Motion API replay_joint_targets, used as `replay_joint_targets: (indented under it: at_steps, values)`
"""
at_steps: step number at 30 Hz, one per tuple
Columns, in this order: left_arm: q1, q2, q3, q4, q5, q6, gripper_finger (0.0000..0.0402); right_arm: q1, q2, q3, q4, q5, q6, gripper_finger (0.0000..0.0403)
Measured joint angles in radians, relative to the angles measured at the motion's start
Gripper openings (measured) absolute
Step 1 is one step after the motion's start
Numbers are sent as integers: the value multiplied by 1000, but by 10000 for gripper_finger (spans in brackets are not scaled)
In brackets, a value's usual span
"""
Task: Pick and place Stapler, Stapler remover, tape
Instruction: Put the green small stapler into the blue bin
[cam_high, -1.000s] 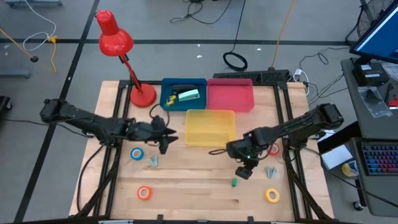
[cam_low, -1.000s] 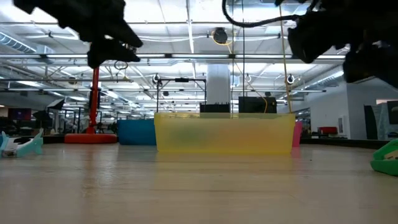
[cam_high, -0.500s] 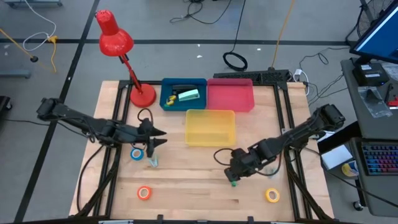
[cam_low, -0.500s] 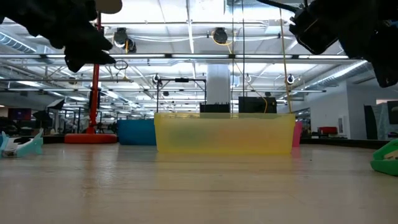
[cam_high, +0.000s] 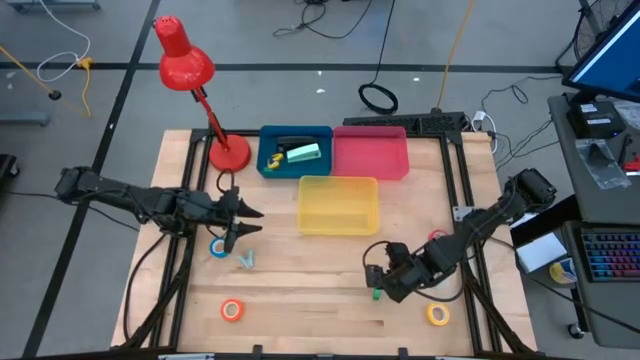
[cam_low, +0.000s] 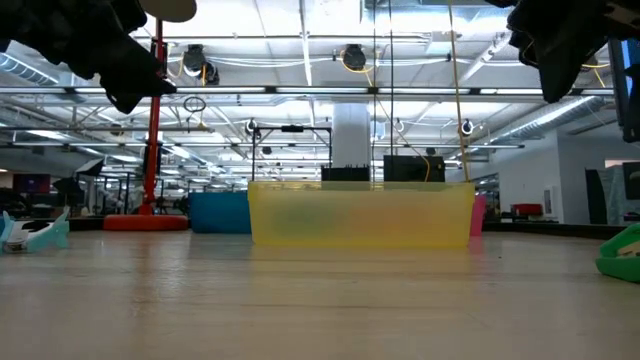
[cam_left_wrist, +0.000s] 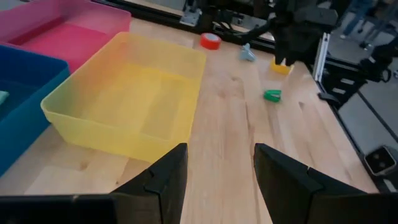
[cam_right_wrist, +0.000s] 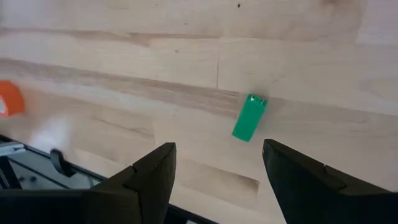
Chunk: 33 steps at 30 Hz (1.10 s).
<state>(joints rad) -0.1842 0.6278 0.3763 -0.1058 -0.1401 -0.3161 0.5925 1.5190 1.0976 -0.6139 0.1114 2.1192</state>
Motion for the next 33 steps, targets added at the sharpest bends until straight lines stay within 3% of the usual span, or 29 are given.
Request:
replay_joint_targets:
  at_steps: [13, 19, 33]
  values:
    - [42, -80, -49, -14, 44, 10, 184, -2, 47, 1, 16, 42, 76, 235]
    - [42, -79, -49, -18, 44, 10, 184, 6, 113, 1, 51, -35, 93, 235]
    - [42, -79, -49, -23, 45, 17, 184, 5, 255, 0, 146, -90, 95, 235]
